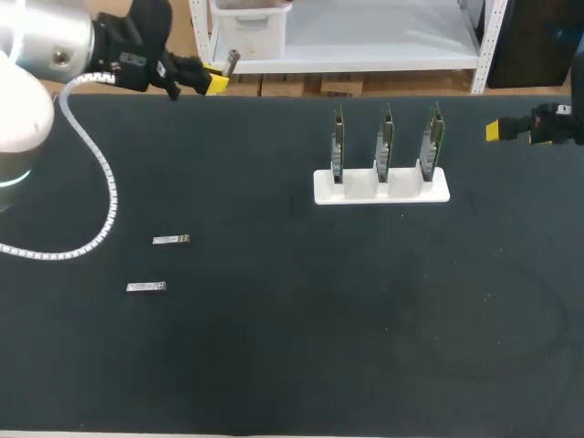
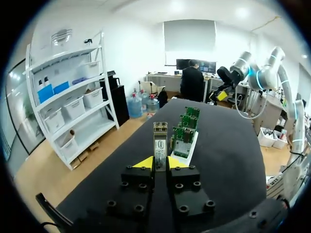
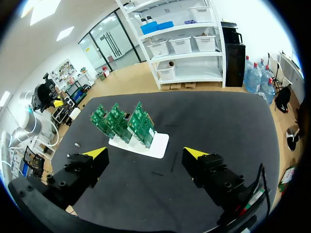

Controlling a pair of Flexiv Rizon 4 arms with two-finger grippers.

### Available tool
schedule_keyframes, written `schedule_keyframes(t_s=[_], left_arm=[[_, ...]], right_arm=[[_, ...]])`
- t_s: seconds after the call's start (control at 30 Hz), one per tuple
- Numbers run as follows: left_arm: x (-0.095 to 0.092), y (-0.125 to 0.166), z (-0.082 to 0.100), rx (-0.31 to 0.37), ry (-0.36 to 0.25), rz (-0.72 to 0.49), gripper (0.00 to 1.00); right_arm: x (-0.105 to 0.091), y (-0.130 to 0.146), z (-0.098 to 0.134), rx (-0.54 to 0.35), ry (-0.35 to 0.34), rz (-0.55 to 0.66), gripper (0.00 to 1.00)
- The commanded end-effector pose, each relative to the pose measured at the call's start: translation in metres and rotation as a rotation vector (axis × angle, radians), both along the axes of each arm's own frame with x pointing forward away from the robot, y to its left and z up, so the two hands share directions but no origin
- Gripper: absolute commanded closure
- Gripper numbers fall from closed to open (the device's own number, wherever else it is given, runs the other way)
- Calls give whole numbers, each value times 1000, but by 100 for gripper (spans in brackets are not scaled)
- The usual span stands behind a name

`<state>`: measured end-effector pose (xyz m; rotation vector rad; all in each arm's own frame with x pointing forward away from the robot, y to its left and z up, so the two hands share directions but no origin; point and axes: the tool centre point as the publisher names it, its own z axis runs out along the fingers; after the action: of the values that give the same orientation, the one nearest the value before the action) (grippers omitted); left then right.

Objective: Pick up the optical module with the left hand, and insert it into the network port with the right hand.

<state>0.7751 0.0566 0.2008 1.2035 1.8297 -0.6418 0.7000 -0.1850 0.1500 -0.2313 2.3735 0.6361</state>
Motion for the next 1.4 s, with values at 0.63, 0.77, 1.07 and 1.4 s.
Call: schedule_keyframes(t_s=[0.63,0.77,1.07,1.4], left_arm=[[-13,-68,20,-334,-35,-191,100],[-18,-86,20,-348,-39,-229,100],[-17,-114,17,-390,-19,-304,100],[-16,-140,9,-415,49,-372,100]], right_arm=[[0,0,0,0,0,0,0],[0,0,0,0,0,0,0],[0,0,0,0,0,0,0],[0,0,0,0,0,0,0]])
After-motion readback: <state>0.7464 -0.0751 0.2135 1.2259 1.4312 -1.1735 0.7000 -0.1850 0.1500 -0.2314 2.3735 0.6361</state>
